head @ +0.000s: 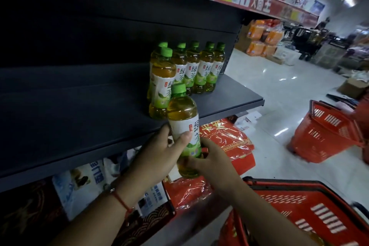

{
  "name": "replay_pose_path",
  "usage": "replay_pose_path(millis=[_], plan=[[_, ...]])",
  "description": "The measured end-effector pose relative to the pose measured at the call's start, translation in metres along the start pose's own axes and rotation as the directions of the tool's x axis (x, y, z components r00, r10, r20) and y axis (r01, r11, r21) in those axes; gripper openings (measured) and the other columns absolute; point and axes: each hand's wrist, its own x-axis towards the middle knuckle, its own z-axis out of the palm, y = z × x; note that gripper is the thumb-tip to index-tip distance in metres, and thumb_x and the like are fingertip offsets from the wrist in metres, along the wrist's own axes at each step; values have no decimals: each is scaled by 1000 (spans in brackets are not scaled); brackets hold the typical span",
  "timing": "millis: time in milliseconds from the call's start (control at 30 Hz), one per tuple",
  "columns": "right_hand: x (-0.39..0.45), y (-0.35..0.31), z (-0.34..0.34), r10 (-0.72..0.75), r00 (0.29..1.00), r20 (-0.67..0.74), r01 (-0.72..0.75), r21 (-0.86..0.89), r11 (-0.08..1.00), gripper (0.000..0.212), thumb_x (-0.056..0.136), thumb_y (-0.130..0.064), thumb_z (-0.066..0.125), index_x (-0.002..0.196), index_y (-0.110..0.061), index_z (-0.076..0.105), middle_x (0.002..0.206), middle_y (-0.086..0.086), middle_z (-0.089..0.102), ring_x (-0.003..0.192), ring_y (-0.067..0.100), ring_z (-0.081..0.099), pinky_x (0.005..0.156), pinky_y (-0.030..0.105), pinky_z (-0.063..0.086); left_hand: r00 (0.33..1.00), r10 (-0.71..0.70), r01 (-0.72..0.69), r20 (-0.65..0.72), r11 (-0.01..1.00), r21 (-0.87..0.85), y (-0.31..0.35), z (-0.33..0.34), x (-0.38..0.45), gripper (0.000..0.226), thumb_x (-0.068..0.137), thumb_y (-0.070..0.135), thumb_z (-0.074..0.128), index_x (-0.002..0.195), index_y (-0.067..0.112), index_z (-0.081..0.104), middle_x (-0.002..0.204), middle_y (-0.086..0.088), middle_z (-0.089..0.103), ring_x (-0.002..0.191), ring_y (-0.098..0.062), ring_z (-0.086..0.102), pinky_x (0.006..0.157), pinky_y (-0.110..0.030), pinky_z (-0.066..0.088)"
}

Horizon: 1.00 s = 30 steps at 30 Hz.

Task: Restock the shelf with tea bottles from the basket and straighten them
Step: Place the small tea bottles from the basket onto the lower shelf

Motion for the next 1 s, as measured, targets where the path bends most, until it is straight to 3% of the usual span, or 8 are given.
replay_pose_path(millis=[100,167,233,367,533,867,1000], plan=[[18,1,-6,-21,999,-46,21,5,1000,40,80,-9,77,104,-35,59,100,-4,72,90,13,72,77,28,61,997,70,-73,22,940,333,-2,-11,4,42,91,56,46,129,39,43,124,20,48,113,-8,50,90,-31,46],[37,-1,-9,-2,997,-71,6,60,998,43,78,-6,79,107,-30,59,101,-2,72,89,17,73,74,27,61,992,122,-94,-17,835,542,-1,-18,4,53,91,56,43,140,39,33,142,19,33,127,-12,36,100,-37,41],[59,-4,-11,22,994,-108,-9,124,992,49,76,-6,81,117,-23,59,106,1,71,93,20,73,75,29,60,992,125,-88,-11,760,644,-2,-19,6,57,93,51,43,145,33,29,150,13,27,134,-15,28,106,-37,35],[103,-13,-7,29,984,-175,10,219,976,49,79,-10,80,123,-16,61,109,1,71,92,13,70,64,16,54,990,142,-94,-5,678,729,-2,-20,9,56,93,49,43,144,31,29,149,10,29,135,-17,27,106,-36,30],[156,-7,1,66,972,-227,-7,249,969,44,79,-7,79,121,-14,65,113,1,71,103,18,66,71,19,53,994,112,-71,-3,652,755,-9,-23,15,52,93,49,42,142,33,31,152,8,26,137,-17,25,108,-37,27],[195,5,3,-27,959,-281,18,-36,999,49,81,-19,80,125,-16,60,103,-11,61,78,-11,52,57,3,41,997,73,-61,16,672,738,-20,-19,21,55,95,51,39,146,35,24,157,7,18,142,-18,18,111,-37,26],[197,2,4,-65,963,-263,31,-131,991,51,83,-23,78,128,-15,58,113,-8,62,87,-2,55,59,5,39,996,87,-82,31,668,739,-22,-15,23,55,95,50,40,145,34,25,156,7,21,141,-17,20,110,-37,27]])
